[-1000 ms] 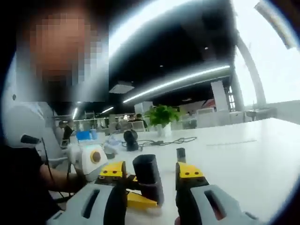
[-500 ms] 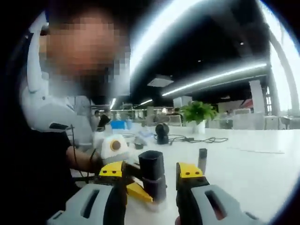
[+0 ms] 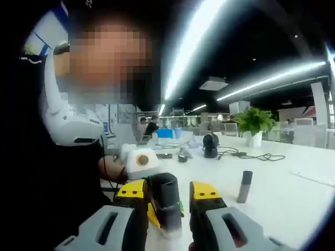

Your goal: Pick up cosmetic bottle twist off cap place on table pick up cap screw tight cap place on table

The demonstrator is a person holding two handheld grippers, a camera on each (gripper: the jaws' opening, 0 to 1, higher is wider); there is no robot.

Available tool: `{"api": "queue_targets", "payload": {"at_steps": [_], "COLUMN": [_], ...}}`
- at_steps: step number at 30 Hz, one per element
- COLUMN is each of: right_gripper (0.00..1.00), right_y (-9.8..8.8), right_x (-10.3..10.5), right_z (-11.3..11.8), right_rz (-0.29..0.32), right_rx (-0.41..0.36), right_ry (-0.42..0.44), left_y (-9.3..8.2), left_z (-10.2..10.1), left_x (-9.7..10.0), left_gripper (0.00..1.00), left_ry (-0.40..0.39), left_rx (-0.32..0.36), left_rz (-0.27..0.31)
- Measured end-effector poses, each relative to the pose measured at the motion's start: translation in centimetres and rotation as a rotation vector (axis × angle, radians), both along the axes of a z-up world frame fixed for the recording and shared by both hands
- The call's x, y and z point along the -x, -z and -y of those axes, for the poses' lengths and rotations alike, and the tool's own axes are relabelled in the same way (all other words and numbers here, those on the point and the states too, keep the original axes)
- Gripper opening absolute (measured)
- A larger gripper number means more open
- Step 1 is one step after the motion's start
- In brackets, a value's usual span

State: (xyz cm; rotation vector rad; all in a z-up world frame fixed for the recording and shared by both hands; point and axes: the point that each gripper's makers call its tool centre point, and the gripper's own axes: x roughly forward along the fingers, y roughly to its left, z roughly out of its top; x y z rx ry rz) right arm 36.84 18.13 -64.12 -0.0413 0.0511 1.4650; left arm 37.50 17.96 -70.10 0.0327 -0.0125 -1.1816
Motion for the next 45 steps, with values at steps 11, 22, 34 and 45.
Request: {"api": "queue_targets", "payload": {"at_steps": [11,22,34,45], "right_gripper": [0.17,0.14,0.14,0.14], "right_y": [0.4,0.7,0.7,0.8], "right_x": [-0.3,-0.6,-0.8,-0.3], "right_z": [-1.0,-1.4,-1.2,-1.4], "right_rz": [-0.047,-0.042,0.000,0.033], "right_rx": [0.043,0.066,0.109,0.090], "right_ry": [-0.108,-0.069,0.132,0.324], "left_y": [0.0,0.1,0.1,0.1], "left_z": [0.1,0.0,-0.1,-0.1], "left_x": [-0.1,-0.2,-0.3,-0.3], "left_gripper": [0.12,0.12,0.12,0.12], "left_ry": [0.008,0.003,-0.009,-0.007], "left_rx": [0.003,0.002,0.000,0.000], "left_rz": [-0.007,-0.011,-0.009,-0.005]}}
